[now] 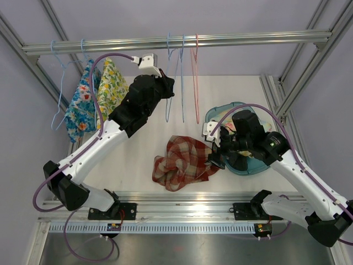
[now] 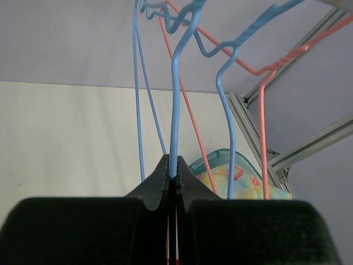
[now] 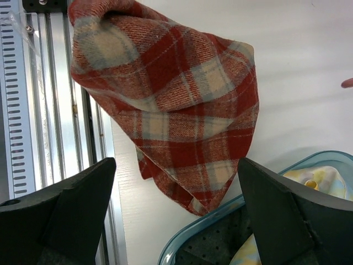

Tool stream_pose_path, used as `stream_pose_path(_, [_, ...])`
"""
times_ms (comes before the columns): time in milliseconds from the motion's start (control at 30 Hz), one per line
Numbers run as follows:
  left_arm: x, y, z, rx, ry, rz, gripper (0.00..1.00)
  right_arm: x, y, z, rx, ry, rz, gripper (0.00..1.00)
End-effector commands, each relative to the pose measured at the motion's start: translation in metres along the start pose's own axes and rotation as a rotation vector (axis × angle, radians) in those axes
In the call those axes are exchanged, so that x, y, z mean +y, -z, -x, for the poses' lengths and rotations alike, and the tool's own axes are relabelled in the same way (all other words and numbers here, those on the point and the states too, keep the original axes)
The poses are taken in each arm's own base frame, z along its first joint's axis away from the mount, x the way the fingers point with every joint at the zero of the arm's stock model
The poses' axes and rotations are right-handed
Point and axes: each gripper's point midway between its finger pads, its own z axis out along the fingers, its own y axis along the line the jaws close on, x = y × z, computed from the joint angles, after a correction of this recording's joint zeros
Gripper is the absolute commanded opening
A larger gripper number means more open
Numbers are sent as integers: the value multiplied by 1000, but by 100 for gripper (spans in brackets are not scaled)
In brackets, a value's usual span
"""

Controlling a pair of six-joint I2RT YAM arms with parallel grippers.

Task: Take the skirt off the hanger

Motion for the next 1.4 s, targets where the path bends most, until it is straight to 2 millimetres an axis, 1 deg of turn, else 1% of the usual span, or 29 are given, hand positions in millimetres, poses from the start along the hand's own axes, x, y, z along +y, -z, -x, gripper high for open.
stream_pose_path(0, [-11,-7,21,-79,58,-20,0,2,5,12,-55,9,7,99])
stream_pose_path(100, [-13,-9,12,-59,66,-31,0,4,4,10,-55,7,13,99])
stream_pose_path(267, [-13,-9,10,-57,69,-38,0,5,3,12,-68,2,24,100])
stream_pose_path(333, [-15,-9,10,-54,71,-46,4,6,2,12,-71,-1,33,99])
stream_pose_path(367, [-17,-8,9,-48,70,-56,12,6,2,12,-71,-4,34,99])
stream_pose_path(400, [-17,-8,8,-46,70,-60,15,6,1,13,-74,-3,36,99])
stream_pose_path(433, [-18,-8,7,-39,71,-64,21,6,1,13,-75,-5,43,99])
stream_pose_path(467, [-20,-5,9,-40,77,-77,37,7,1,13,-76,-1,46,99])
stream_pose_path(500, [-21,-3,11,-41,81,-84,46,7,0,14,-79,0,48,99])
stream_pose_path(567, [-22,1,10,-32,85,-95,58,9,-1,14,-87,5,64,99])
stream_pose_path(600, [-24,7,16,-39,90,-106,67,11,-2,14,-90,9,75,99])
stream_pose_path(667, [-26,14,16,-30,89,-122,74,16,-4,14,-103,22,110,100])
stream_pose_path(700, [-27,21,22,-39,91,-134,78,19,-5,13,-105,27,127,100])
stream_pose_path(733, [-27,26,23,-34,89,-138,81,24,-6,14,-120,38,158,100])
stream_pose_path(800, [-27,34,22,-22,82,-152,85,30,-10,9,-128,78,200,99])
stream_pose_path(833, [-26,45,27,-28,81,-162,89,36,-12,8,-144,97,242,100])
stream_pose_path(900, [-25,54,24,-13,68,-178,93,41,-17,1,-154,155,272,100])
stream_pose_path(967, [-23,71,28,-11,48,-196,97,43,-22,-2,-174,216,293,99])
stream_pose_path(1000, [-20,75,22,3,37,-196,99,41,-25,-4,-176,235,292,99])
stream_pose_path(1033, [-17,81,19,17,26,-194,99,38,-29,-7,-169,248,287,99])
stream_pose_path(1067, [-16,93,24,7,10,-213,99,32,-35,-8,-173,277,270,99])
stream_pose_path(1133, [-9,103,14,39,-18,-208,99,17,-46,-10,-160,311,230,99])
stream_pose_path(1167, [-7,114,17,28,-35,-222,99,11,-50,-10,-155,320,213,99])
stream_pose_path(1200, [-5,120,16,30,-44,-224,99,6,-56,-12,-146,325,208,99])
stream_pose_path(1233, [3,123,3,59,-58,-211,99,1,-60,-11,-137,344,191,99])
stream_pose_path(1267, [7,127,0,63,-70,-207,99,-5,-64,-5,-151,383,170,99])
stream_pose_path(1300, [11,139,3,46,-71,-213,99,-8,-70,-5,-144,399,165,99])
stream_pose_path(1333, [16,143,-2,56,-77,-204,99,-11,-75,-5,-137,416,158,99])
stream_pose_path(1367, [26,146,-15,74,-84,-183,99,-8,-80,1,-149,468,166,100])
